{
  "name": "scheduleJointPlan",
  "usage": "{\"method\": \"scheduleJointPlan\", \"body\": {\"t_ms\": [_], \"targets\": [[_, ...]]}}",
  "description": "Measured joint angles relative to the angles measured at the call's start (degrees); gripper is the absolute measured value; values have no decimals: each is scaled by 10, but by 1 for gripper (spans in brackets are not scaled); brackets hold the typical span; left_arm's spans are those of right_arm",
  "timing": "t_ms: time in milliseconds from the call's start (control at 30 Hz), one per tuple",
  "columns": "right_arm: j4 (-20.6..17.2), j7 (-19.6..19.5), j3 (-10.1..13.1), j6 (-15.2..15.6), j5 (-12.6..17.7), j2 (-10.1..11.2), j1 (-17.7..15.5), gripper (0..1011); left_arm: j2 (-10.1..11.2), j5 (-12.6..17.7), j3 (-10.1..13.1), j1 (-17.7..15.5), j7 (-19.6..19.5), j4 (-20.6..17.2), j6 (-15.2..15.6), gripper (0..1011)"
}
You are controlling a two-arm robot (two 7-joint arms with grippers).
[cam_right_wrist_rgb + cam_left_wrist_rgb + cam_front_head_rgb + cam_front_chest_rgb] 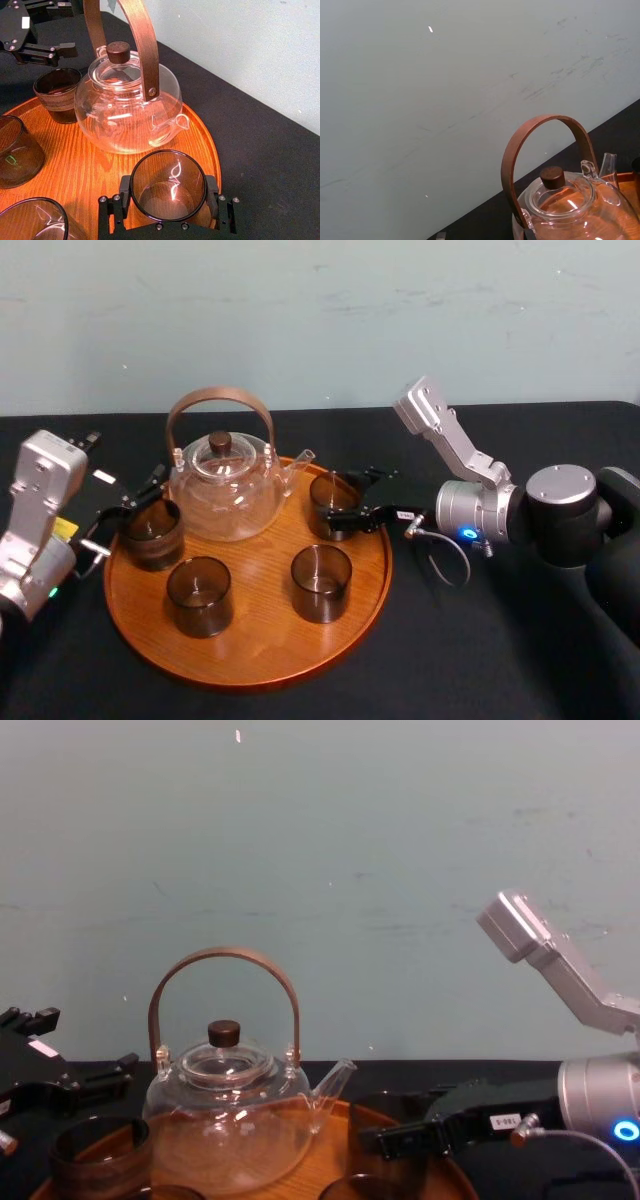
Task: Pick up the glass from the table and place it on the tray.
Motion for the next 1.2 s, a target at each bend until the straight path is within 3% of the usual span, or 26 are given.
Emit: {"method": "scheduleJointPlan", "body": {"t_ms": [500, 700, 1200], "targets": [[0, -3, 1, 0, -3, 0, -1, 900, 0, 0, 0, 0, 0, 0, 0, 1002], [0, -3, 0, 1, -3, 0, -1, 1002, 0, 0, 0, 0, 0, 0, 0, 1001], [0, -2, 0, 1, -2, 0, -1, 1002, 0, 0, 0, 0, 0, 0, 0, 1001]]}}
